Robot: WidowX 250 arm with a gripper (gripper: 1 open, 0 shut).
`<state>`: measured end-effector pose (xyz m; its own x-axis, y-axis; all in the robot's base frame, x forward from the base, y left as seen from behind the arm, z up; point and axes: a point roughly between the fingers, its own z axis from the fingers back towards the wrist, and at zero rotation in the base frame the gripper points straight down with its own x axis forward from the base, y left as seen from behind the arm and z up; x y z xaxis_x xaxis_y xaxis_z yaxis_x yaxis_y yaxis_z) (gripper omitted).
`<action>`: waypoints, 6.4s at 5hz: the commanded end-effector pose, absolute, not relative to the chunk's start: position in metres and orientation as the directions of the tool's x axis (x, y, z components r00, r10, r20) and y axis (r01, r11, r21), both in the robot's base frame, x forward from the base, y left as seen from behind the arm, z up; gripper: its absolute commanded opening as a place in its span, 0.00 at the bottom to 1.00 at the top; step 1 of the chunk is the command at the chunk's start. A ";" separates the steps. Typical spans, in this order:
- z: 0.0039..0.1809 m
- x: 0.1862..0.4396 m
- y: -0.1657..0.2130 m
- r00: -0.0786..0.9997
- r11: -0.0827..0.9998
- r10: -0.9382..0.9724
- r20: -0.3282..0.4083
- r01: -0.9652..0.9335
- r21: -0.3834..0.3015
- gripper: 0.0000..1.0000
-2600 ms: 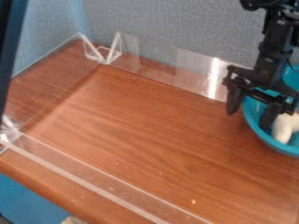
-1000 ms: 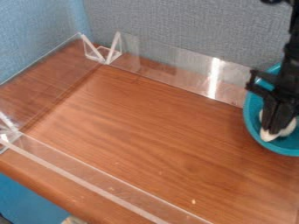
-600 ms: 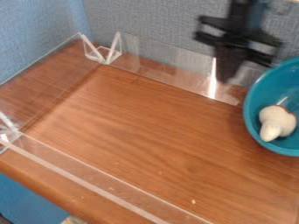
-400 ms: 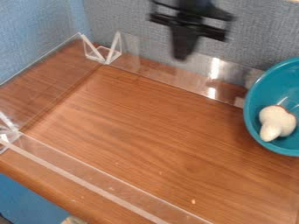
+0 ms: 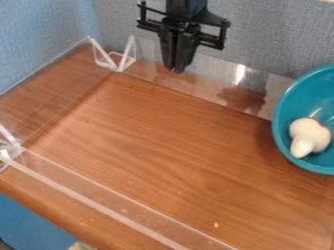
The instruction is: Remove the mushroom from inside the blue bowl and put it on the table
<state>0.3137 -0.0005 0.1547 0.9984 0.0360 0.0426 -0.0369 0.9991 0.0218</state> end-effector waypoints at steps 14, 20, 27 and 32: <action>0.048 0.398 -0.162 0.967 0.966 -0.254 0.034 0.256 -0.043 0.00; 0.068 0.381 -0.135 0.978 0.977 -0.203 0.041 0.205 -0.053 0.00; 0.073 0.369 -0.093 0.982 0.981 -0.191 0.013 0.191 -0.029 0.00; 0.077 0.363 -0.069 0.987 0.987 -0.161 0.010 0.161 -0.021 0.00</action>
